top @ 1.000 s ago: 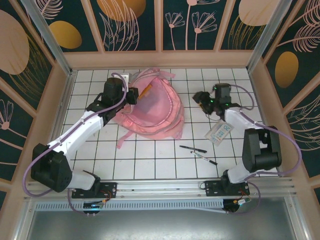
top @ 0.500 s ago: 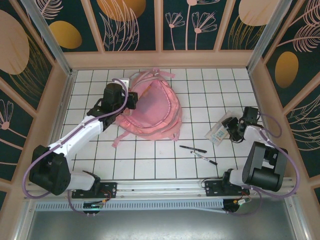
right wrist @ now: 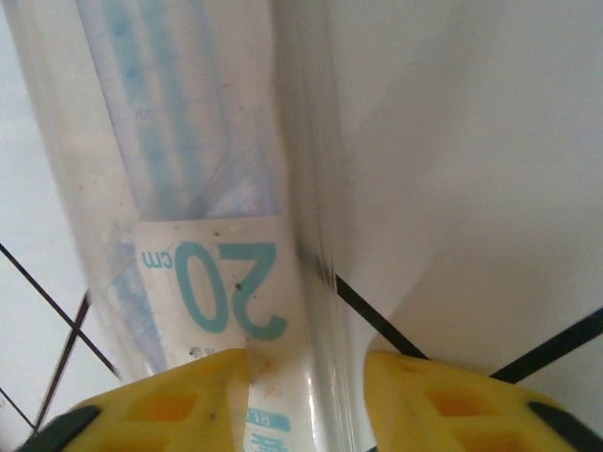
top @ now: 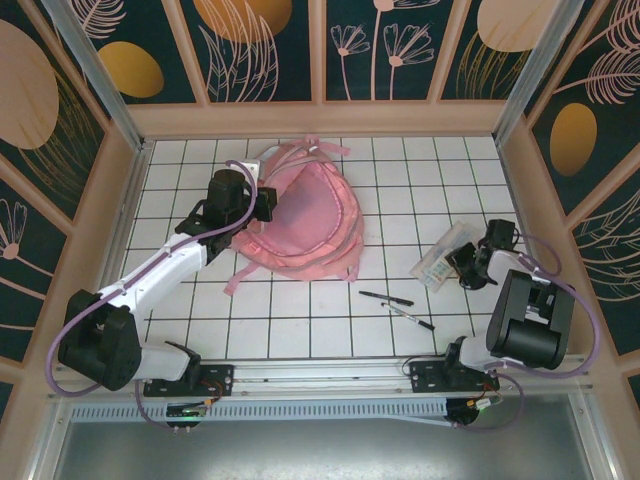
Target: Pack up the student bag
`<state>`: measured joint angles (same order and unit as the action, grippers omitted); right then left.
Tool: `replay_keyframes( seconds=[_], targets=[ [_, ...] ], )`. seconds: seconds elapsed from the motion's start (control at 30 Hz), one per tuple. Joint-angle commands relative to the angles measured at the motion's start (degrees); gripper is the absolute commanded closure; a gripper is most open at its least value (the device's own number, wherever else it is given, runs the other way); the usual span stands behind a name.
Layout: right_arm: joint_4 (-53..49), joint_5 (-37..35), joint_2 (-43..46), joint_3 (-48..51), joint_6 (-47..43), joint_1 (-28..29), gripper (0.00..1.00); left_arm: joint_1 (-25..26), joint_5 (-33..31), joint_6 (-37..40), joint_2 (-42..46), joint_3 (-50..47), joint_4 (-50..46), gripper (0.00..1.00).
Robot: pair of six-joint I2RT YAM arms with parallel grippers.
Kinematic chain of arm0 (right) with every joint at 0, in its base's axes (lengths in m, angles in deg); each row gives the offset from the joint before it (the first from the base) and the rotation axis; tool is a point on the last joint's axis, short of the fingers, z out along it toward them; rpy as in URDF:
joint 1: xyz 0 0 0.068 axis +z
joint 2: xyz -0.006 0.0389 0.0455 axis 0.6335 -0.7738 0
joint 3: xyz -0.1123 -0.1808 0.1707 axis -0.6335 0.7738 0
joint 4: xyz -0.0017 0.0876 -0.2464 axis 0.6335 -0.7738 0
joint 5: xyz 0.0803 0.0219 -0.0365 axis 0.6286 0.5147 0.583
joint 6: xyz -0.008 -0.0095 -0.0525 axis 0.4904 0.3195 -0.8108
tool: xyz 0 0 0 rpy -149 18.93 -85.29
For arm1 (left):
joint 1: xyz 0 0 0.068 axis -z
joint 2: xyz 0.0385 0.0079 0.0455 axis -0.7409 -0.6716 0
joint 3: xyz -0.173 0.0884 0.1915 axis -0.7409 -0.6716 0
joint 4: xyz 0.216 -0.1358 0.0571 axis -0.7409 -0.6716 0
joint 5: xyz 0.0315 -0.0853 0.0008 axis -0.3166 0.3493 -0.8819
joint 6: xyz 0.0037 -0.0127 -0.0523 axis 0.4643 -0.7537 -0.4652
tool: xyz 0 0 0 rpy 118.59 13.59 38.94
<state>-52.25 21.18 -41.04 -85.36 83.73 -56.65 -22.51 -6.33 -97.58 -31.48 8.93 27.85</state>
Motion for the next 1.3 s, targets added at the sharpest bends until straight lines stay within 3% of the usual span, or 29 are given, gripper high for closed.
replay_keyframes(
  seconds=[0.0, 0.1, 0.2, 0.43, 0.53, 0.73, 1.0, 1.13, 1.27],
  targets=[
    [7.6, 3.4, -1.5, 2.8, -0.3, 1.2, 0.82, -0.2, 0.5, 1.2, 0.4, 0.7, 3.6, 1.00],
    [7.0, 3.0, 1.0, 2.3, -0.9, 1.2, 0.95, -0.2, 0.4, 1.8, 0.6, 0.6, 3.4, 1.00],
    [6.1, 3.5, 3.0, 1.6, -1.1, 1.2, 1.00, -0.2, 0.4, 2.0, 0.6, 0.6, 3.4, 1.00],
    [1.1, 5.4, 11.1, -1.5, 0.2, 3.3, 1.00, -0.2, 1.0, 2.8, -0.2, 3.3, 2.0, 1.00],
    [-2.6, 6.1, 13.9, -5.8, 1.7, 8.0, 1.00, -0.2, 1.0, 3.3, -0.1, 4.8, 0.7, 1.00],
    [-1.1, 7.3, 14.4, -13.5, 11.4, 25.0, 1.00, -0.2, 1.6, 0.8, 1.4, 6.1, 2.2, 1.00],
    [15.3, 5.4, 0.6, -20.7, 23.2, 44.9, 1.00, -0.2, 5.2, -0.8, 2.6, 7.7, 3.8, 1.00],
    [23.8, 5.4, -10.9, -25.1, 30.2, 49.8, 1.00, -0.2, 6.3, -4.1, 3.6, 7.5, 5.8, 1.00],
    [27.9, 0.8, -21.2, -30.6, 34.9, 51.0, 1.00, -0.2, 6.5, -6.1, 4.1, 7.8, 6.5, 1.00]
  ],
)
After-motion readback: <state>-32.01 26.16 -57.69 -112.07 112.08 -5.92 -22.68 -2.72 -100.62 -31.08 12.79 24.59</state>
